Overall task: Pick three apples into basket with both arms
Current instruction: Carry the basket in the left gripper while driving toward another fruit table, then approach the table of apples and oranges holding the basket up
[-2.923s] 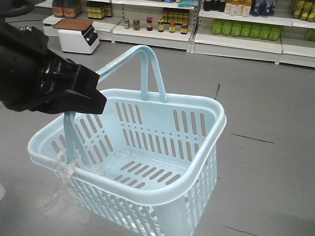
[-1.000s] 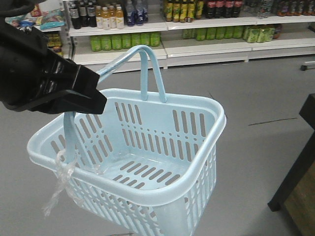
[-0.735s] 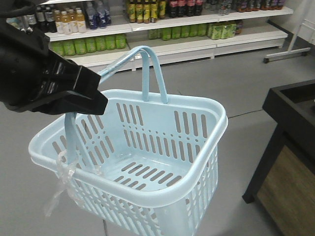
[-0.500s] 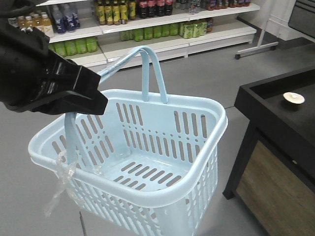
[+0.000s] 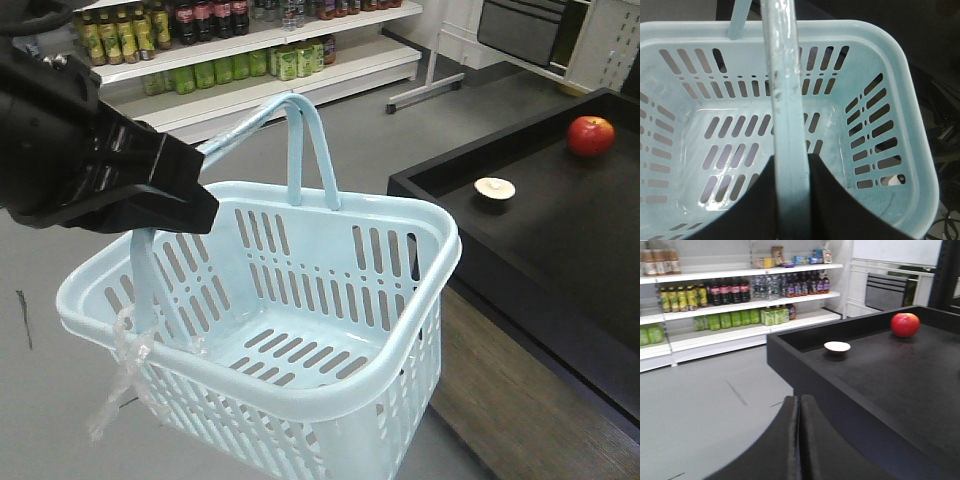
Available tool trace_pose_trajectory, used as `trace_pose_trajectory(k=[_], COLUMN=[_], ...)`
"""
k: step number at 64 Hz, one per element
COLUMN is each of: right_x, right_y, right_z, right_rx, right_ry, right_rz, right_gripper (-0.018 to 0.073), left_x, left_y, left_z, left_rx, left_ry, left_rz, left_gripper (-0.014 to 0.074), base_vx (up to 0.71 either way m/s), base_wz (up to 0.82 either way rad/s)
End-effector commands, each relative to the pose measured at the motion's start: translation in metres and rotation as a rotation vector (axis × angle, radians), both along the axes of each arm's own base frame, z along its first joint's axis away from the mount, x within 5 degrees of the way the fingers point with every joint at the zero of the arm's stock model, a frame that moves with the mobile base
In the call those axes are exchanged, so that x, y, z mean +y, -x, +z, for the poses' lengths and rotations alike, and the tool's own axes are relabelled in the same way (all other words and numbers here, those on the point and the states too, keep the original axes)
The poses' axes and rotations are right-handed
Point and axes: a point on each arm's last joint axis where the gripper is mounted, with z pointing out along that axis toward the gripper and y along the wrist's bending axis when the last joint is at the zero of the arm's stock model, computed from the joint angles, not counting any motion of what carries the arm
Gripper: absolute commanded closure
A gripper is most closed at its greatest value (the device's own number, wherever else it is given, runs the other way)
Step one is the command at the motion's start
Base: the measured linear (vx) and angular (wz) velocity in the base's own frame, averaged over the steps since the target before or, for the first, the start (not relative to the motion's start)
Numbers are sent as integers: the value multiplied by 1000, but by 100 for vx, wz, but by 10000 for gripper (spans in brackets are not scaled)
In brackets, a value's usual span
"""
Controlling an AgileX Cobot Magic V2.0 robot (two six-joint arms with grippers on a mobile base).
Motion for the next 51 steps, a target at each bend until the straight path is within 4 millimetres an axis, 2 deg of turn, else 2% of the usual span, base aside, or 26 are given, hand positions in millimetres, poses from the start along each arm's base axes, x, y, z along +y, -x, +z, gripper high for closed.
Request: trace_pose_trajectory(k=[1,51], right_x=[0,0], right_y=[0,0], right_z=[2,2], right_rx=[-65,-65], right_ry=[19,19], right_rz=[-6,-6], right_gripper=[563,563], left_x=[1,1], left_y=[7,7], left_z=[18,18], left_rx=[-74,-74], left_ry=[103,103], left_rz=[5,5], left_gripper=[604,604], base_vx=[9,9], base_wz=[-34,-34])
